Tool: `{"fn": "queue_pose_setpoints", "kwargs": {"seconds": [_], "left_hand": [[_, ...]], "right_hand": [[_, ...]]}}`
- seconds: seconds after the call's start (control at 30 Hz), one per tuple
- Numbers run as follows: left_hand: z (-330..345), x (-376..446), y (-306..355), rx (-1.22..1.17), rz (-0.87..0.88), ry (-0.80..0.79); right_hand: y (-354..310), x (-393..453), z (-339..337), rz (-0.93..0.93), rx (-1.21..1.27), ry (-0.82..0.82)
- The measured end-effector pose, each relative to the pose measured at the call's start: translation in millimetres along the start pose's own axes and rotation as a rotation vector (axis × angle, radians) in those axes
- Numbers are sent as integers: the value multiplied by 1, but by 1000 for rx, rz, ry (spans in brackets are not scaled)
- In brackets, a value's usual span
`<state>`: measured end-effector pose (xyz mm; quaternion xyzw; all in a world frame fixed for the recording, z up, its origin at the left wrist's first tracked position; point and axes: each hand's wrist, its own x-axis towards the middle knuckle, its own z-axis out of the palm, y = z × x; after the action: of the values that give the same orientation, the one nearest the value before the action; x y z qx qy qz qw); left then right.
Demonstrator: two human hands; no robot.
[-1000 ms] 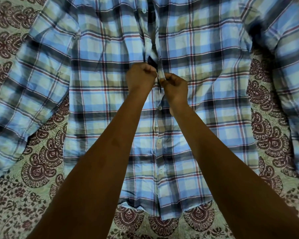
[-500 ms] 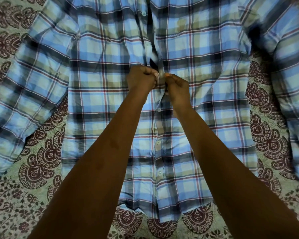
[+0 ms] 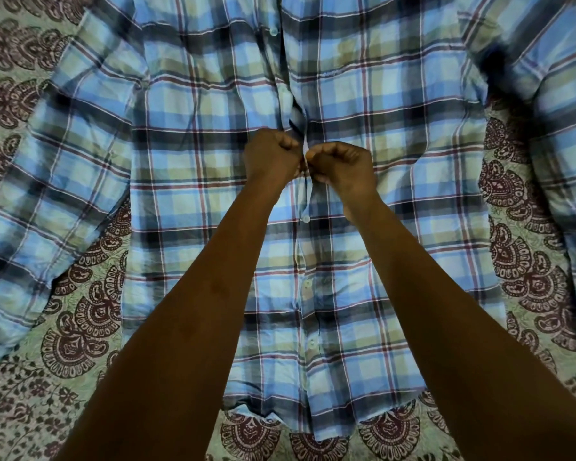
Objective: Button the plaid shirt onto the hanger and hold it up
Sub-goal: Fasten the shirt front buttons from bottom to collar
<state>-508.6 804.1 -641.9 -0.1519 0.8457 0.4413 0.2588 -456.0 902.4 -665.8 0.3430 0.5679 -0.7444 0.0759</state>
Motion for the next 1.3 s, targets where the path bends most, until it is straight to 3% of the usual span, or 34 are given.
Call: {"fn": "queue_pose_setpoints", "kwargs": {"seconds": [0.23,0.5,0.67,0.8,0.93,1.1,1.2,1.3], "left_hand": [[-6,-3,-1,-459,-257,-148],[20,-3,-15,-635,-353,134],[29,-9,-19,-370,-158,326],[28,-6,-22,-335,-90,297],[21,-4,-24,-325,-24,206],[15,-5,-32,270,475,283],[11,0,-35,337,452,289],[1,5,-28,186,328,207]], "right_hand": [[11,6,10,-319,-624,163],[22,-12,24,-539,-804,300],[21,-14,34,-448,-771,360],[10,-15,32,-445,-748,345],[3,1,25,-133,-450,286],[-5,8,17,88,-219,234],[-3,10,17,56,-317,209],[-10,11,16,-59,-655,131]]}}
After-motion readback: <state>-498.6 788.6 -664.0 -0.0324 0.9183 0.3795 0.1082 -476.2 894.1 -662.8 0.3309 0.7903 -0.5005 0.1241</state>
